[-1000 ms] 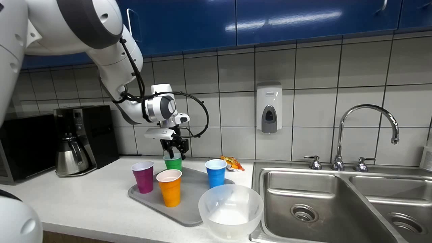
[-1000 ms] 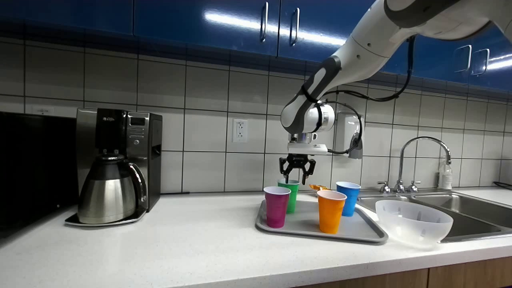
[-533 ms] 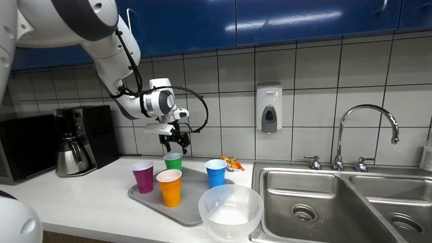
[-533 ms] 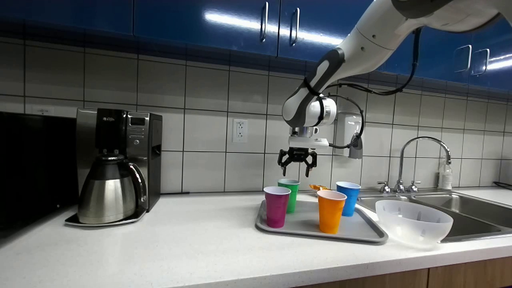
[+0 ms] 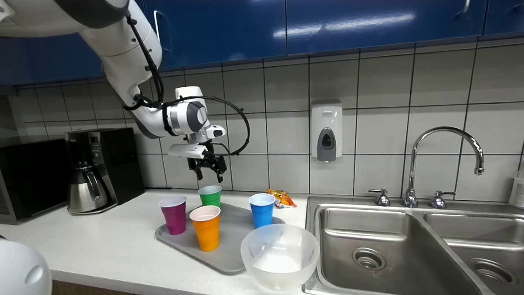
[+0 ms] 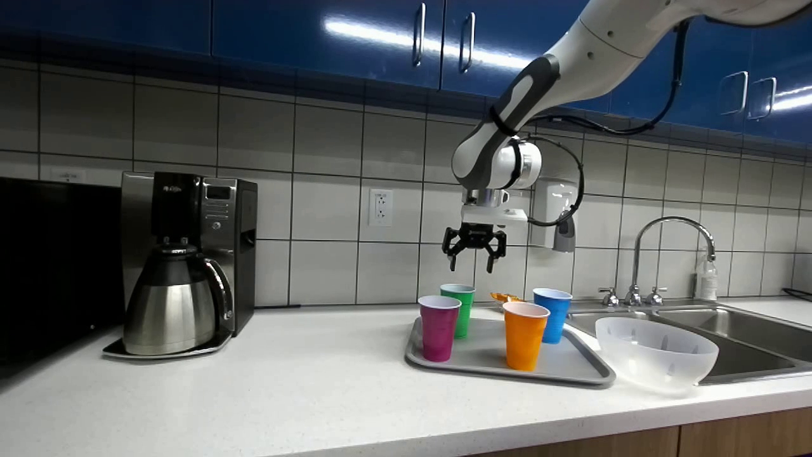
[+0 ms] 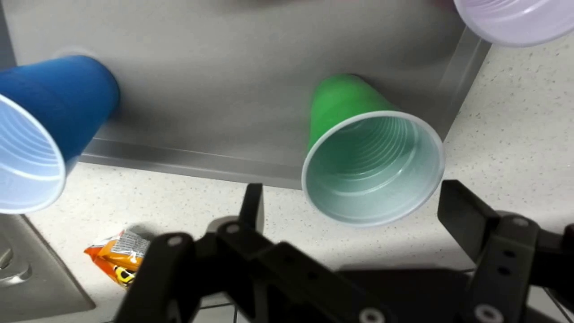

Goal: Place all the cups on the tray

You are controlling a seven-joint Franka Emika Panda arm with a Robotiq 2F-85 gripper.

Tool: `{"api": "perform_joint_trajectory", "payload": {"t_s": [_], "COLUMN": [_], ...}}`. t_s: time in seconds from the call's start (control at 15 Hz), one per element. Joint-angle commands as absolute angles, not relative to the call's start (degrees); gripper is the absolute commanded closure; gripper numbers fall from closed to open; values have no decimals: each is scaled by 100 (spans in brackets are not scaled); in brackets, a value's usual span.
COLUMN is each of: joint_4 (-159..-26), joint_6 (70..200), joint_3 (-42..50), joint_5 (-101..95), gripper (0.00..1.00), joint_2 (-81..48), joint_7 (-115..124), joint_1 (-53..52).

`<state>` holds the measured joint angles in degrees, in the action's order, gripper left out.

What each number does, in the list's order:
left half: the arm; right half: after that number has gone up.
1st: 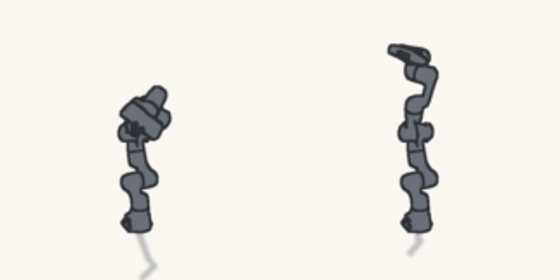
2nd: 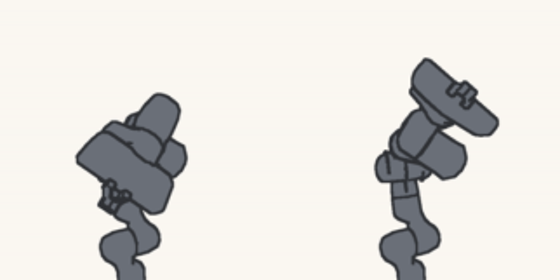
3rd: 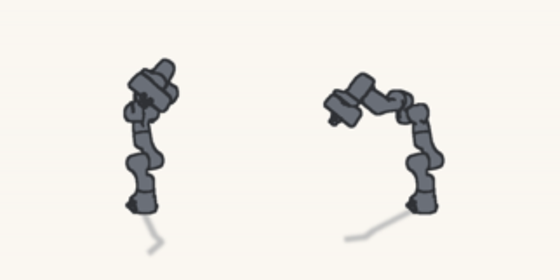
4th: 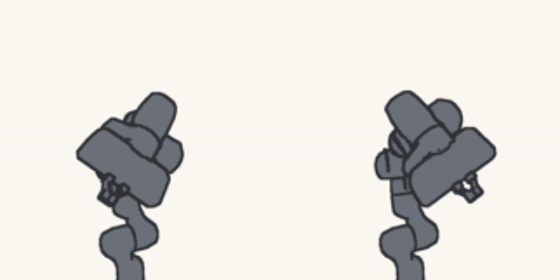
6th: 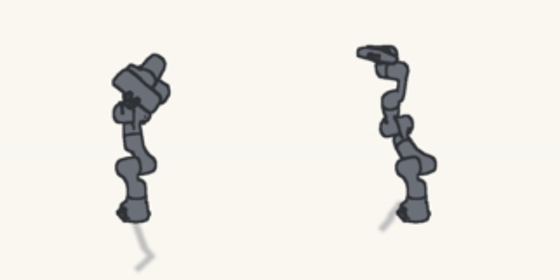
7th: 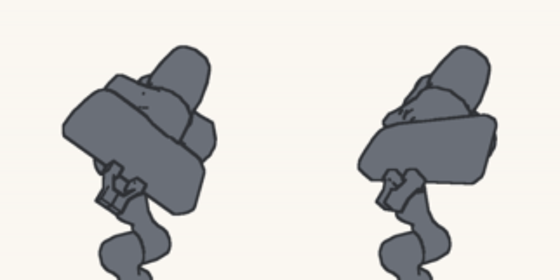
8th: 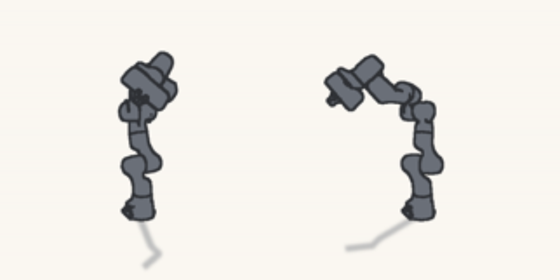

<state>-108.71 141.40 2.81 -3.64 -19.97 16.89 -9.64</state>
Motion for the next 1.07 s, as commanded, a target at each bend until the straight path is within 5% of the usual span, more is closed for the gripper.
{"api": "perform_joint_trajectory", "payload": {"t_s": [0.0, 1.0], "joint_4": [-11427, -12820], "joint_6": [14241, 14692], "joint_3": [124, -232], "joint_5": [-390, -543], "gripper": [0, 0], "joint_2": [-1493, -359], "joint_7": [1490, 894], "joint_1": [-856, -866]}}
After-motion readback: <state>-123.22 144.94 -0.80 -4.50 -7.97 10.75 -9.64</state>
